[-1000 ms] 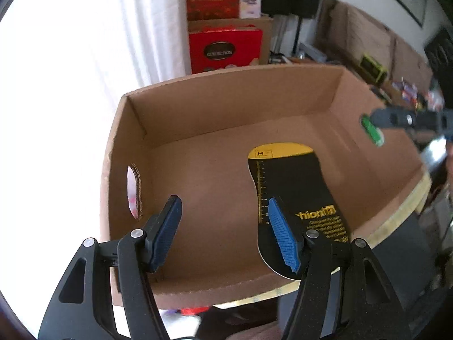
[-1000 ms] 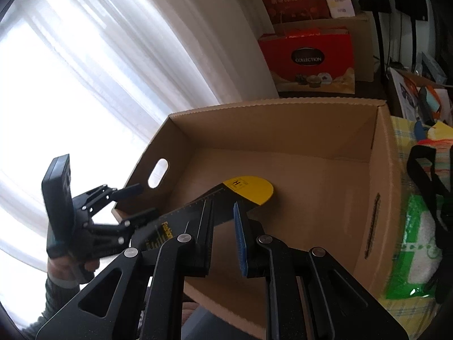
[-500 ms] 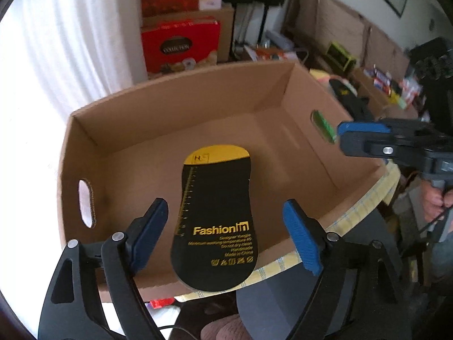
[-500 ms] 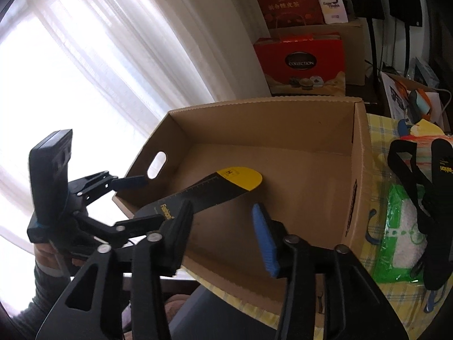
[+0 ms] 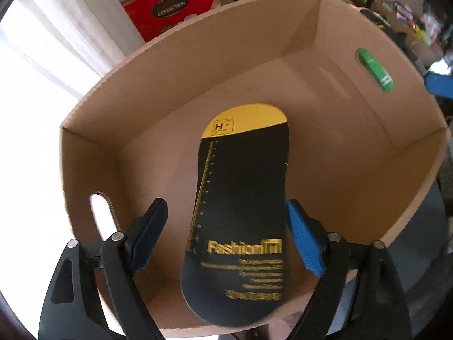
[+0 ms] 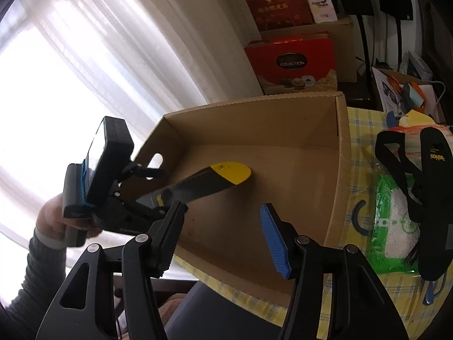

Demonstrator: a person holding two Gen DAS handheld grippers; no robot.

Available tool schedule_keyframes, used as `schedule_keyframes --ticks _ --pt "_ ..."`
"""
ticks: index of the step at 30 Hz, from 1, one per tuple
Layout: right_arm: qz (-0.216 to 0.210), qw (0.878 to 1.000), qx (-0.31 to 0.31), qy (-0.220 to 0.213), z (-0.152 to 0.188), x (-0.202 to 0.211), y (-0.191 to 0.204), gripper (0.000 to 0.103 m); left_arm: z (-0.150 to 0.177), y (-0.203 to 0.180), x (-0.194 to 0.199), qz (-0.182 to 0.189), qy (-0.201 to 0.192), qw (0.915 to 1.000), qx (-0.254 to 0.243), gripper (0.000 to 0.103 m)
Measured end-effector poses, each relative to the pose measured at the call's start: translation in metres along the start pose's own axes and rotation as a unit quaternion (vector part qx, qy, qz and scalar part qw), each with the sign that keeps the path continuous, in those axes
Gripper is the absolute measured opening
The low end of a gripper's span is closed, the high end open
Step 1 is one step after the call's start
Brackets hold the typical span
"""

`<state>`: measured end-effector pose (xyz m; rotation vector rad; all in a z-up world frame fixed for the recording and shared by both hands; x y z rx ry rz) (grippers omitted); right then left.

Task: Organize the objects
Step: 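Carry the insole into the cardboard box and open the left gripper, then move the left gripper back to the black strapped insole on the table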

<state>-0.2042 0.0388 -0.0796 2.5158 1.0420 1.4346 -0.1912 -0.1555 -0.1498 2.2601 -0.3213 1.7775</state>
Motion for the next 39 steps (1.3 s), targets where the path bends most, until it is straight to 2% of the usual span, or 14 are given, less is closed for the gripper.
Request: schedule_keyframes --ticks 3,6,9,11,15,19,26,36,39 --pt "-0.003 1.000 -0.005 -0.001 0.001 0.000 -0.001 0.058 0.007 0.019 0.003 -0.026 0.011 0.9996 -0.002 0.083" --pt "-0.005 1.000 -0.006 -0.002 0.002 0.001 -0.001 0.058 0.016 0.034 0.006 -0.035 0.016 0.9992 0.005 0.083" --pt "-0.006 1.000 -0.008 -0.004 0.002 0.003 -0.001 0.058 0.025 0.042 0.015 -0.016 0.003 0.9996 0.025 0.083" --pt "-0.006 1.000 -0.010 -0.007 0.001 0.005 -0.002 0.058 0.029 0.042 0.024 0.012 -0.020 0.9986 0.047 0.084" --pt "0.004 1.000 -0.008 -0.015 -0.001 0.012 -0.005 0.065 0.033 0.026 0.043 0.077 -0.075 0.9907 0.083 0.093" --pt "0.027 0.999 0.002 -0.027 -0.003 0.022 -0.009 0.071 0.027 0.020 0.054 0.105 -0.112 0.9814 0.115 0.095" --pt "0.068 0.996 0.010 -0.051 -0.003 0.047 -0.024 0.077 0.009 -0.008 0.063 0.104 -0.161 0.9729 0.130 0.095" --pt "0.119 0.990 -0.012 -0.070 0.007 0.090 -0.073 0.079 -0.015 -0.062 0.094 0.139 -0.232 0.9539 0.129 0.095" --pt "0.131 0.988 -0.028 -0.075 0.012 0.102 -0.092 0.080 -0.021 -0.079 0.101 0.148 -0.243 0.9509 0.122 0.095"
Point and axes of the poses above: each gripper's, at about its wrist camera, not at the fingertips, and x roughly against the way its jaws point, y to its left, z to its underside, the point moved 8 cm from there along -x, roughly the way its jaws point, and after that the axes turned 6 degrees about z, right-handed, at the moved point
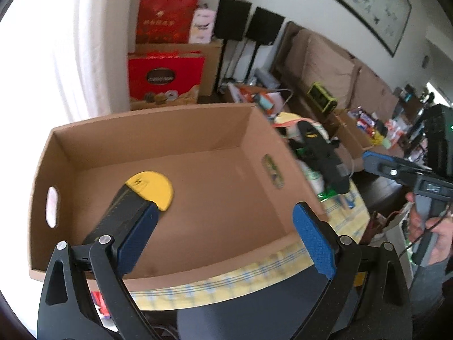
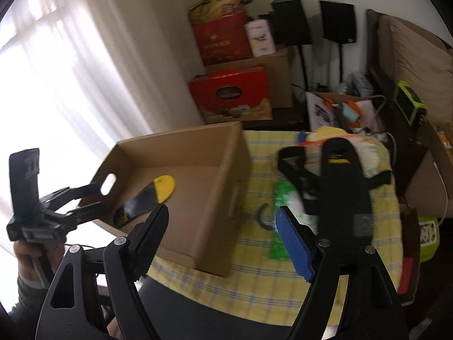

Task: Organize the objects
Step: 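Move the left gripper back to the black strapped insole on the table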

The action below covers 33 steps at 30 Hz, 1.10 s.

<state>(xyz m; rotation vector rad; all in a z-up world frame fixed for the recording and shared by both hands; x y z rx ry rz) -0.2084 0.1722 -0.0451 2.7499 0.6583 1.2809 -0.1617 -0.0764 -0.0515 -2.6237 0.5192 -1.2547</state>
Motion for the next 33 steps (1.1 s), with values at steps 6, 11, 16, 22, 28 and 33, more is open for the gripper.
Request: schedule_keyframes --ticks 6,11,16,22,28,33 --pt "0.034 0.999 -0.027 -0.005 0.007 0.010 -0.042 0.080 -0.002 -0.039 -0.016 0.022 -0.006 0.9997 -0.010 0.095" --pt "0.064 0.997 -0.043 -0.009 0.014 0.018 -0.076 0.081 -0.005 -0.070 -0.030 0.042 -0.016 0.9989 -0.010 0.095" --pt "0.095 0.993 -0.061 -0.014 0.021 0.021 -0.110 0.083 -0.008 -0.099 -0.043 0.057 -0.017 0.9980 -0.019 0.095" --pt "0.100 0.991 -0.092 -0.010 0.031 0.018 -0.144 0.083 -0.006 -0.137 -0.066 0.065 -0.003 0.9974 -0.030 0.095" --pt "0.094 0.988 -0.118 -0.011 0.037 0.015 -0.167 0.083 -0.002 -0.169 -0.094 0.078 0.013 0.9961 -0.038 0.095" --pt "0.086 0.988 -0.130 -0.011 0.041 0.012 -0.181 0.081 -0.001 -0.182 -0.118 0.096 0.027 0.9948 -0.019 0.092"
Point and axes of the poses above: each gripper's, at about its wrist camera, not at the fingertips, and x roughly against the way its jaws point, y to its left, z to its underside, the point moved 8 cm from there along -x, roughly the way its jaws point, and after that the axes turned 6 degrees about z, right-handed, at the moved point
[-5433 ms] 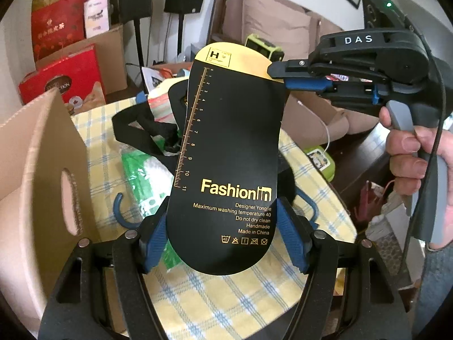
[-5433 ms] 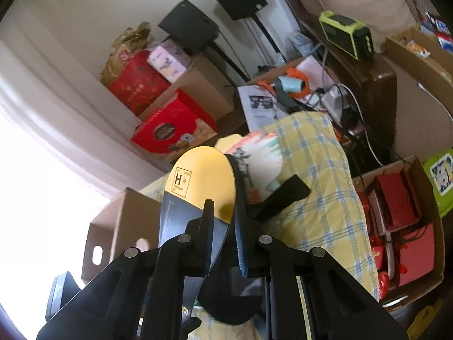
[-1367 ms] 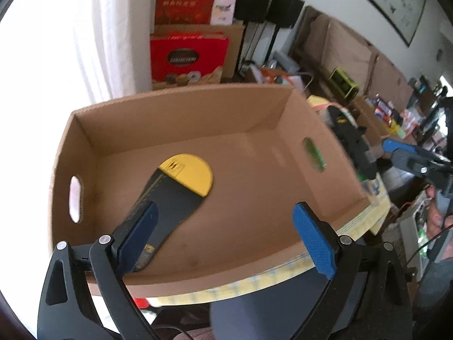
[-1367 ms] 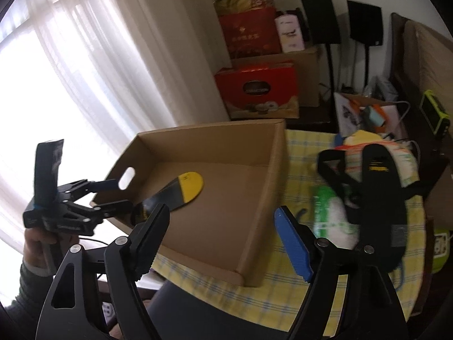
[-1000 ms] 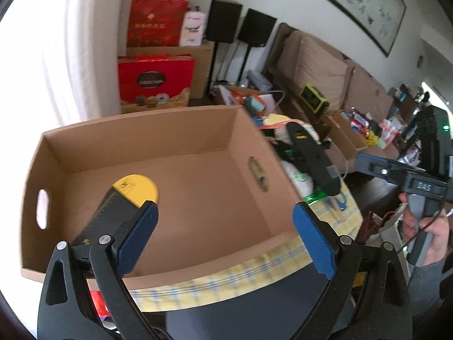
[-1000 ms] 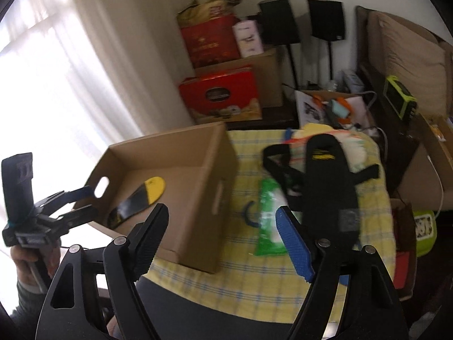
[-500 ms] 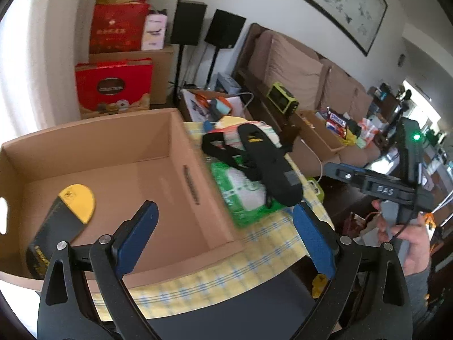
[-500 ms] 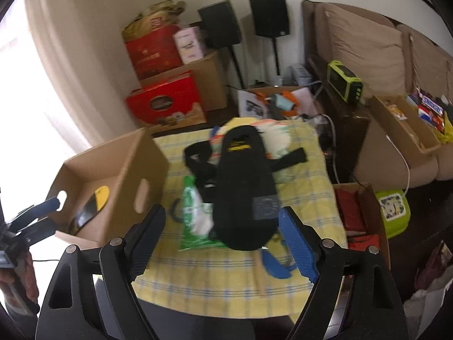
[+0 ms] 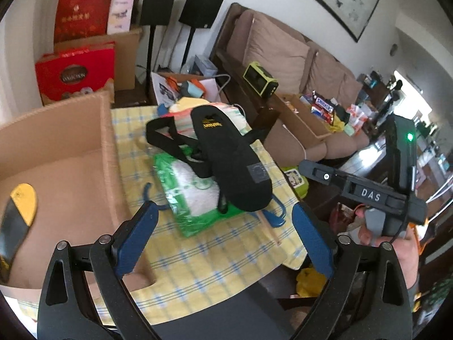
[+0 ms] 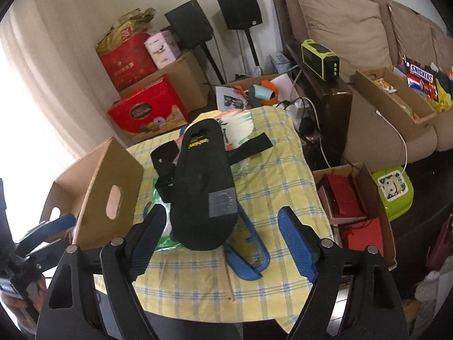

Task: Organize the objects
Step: 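Move the left gripper back to the black strapped insole on the table, then grasp the black strapped insole with the left gripper and lift it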

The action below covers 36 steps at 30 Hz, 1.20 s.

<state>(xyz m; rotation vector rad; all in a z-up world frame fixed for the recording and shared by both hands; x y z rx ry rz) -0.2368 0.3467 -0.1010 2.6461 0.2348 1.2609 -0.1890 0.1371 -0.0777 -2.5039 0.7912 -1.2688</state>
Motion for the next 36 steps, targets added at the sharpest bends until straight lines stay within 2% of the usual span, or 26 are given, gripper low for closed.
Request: schedule_keyframes --ticks 2,5,7,9,14,18,29,36 --pt "-0.006 1.000 -0.011 0.001 0.000 -0.004 -0.006 0.078 -0.002 -0.003 -0.009 0.013 0.003 0.9998 0.014 0.077" --pt "-0.023 0.999 -0.032 0.005 0.000 -0.012 -0.013 0.069 -0.007 -0.009 -0.022 0.026 0.007 0.9993 0.026 0.076" --pt "-0.033 0.998 -0.046 0.011 -0.001 -0.021 -0.018 0.057 -0.009 -0.011 -0.033 0.029 0.010 0.9990 0.033 0.076" --pt "-0.045 0.997 -0.059 0.018 -0.001 -0.029 -0.021 0.049 -0.013 -0.012 -0.045 0.026 0.013 0.9988 0.040 0.073" --pt "-0.069 0.994 -0.078 0.031 -0.003 -0.043 -0.022 0.045 -0.014 -0.012 -0.071 0.008 0.026 0.9991 0.032 0.057" --pt "-0.077 0.994 -0.072 0.040 -0.005 -0.054 -0.019 0.038 -0.011 -0.006 -0.092 0.001 0.042 0.9982 0.043 0.055" --pt "-0.091 0.992 -0.071 0.061 -0.003 -0.081 -0.019 0.037 -0.002 0.027 -0.135 -0.015 0.061 0.9934 0.096 0.055" --pt "-0.106 0.990 -0.060 0.070 0.002 -0.086 -0.010 0.023 -0.003 0.029 -0.140 -0.009 0.055 0.9943 0.091 0.055"
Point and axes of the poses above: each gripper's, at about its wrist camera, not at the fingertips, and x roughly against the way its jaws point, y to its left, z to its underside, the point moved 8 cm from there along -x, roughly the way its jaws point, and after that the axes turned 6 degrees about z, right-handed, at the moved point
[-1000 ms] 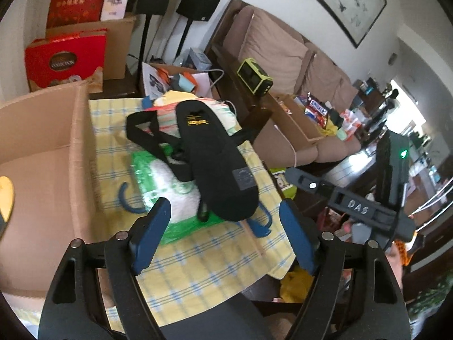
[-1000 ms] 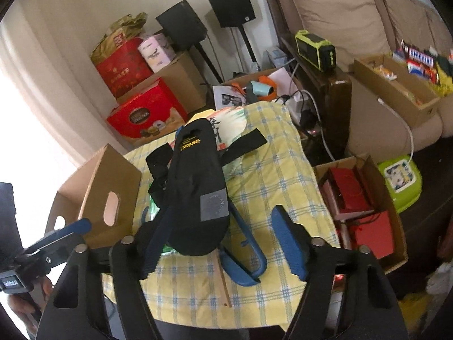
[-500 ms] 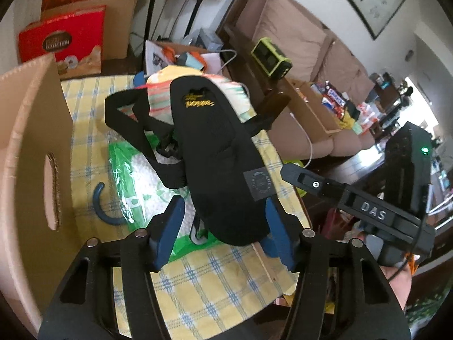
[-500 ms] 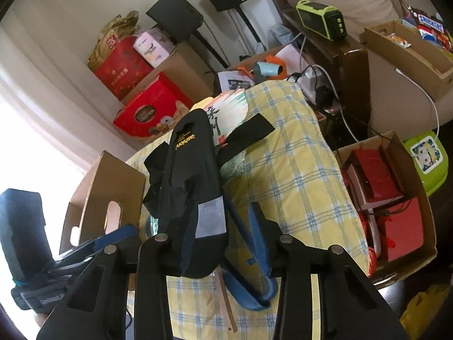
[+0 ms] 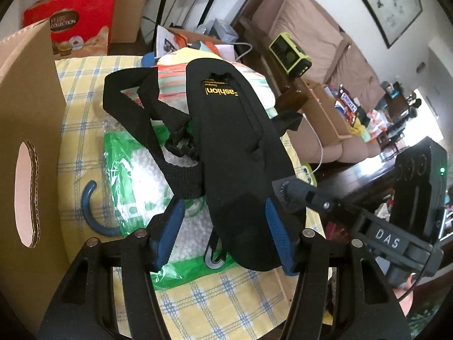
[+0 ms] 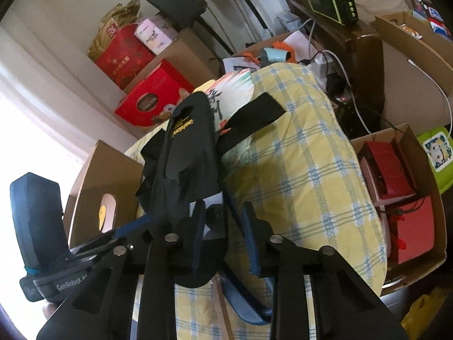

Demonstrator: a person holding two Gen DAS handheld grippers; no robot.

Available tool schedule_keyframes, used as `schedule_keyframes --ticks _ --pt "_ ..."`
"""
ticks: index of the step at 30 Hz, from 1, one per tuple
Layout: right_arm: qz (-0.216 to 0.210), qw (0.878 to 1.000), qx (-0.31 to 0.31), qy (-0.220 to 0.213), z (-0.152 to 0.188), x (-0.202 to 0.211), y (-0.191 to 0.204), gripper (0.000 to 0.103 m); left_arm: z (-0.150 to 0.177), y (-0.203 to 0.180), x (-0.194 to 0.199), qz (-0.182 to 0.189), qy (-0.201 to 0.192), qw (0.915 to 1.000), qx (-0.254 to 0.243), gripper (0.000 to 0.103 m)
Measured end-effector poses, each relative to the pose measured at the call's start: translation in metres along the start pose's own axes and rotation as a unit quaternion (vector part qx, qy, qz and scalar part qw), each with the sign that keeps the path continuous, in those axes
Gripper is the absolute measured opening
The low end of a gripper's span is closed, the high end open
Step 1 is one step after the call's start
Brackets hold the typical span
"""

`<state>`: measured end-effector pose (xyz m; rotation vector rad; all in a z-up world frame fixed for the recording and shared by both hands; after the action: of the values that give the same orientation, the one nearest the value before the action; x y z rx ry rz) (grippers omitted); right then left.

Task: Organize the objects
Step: 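Grasp the black strapped insole with the left gripper and lift it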

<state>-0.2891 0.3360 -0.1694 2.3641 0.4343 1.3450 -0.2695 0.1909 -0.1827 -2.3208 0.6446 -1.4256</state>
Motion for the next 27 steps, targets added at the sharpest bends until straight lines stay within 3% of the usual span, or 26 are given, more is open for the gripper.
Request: schedule_keyframes --ticks 4,14,27 --pt "-0.005 1.000 0.010 0.000 0.005 0.001 0.010 0.019 0.001 -0.003 0.000 0.005 -0.001 1.0000 -0.006 0.037" --pt "0.016 0.999 0.038 -0.027 0.008 0.024 0.026 0.019 0.001 -0.014 0.017 0.022 -0.019 0.9995 -0.009 0.038" --pt "0.007 0.992 0.091 -0.089 0.007 0.088 0.085 0.019 0.002 -0.044 0.098 0.042 -0.083 0.9944 -0.051 0.038"
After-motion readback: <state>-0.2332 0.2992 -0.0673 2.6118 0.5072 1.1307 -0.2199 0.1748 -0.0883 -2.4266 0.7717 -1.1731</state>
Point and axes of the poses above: each gripper's, at about its wrist camera, not at the fingertips, and x roughly against the way its jaws point, y to its left, z to its underside, the point moved 8 cm from there along -x, roughly the way its jaws point, and after that the axes turned 6 degrees about z, right-handed, at the moved point
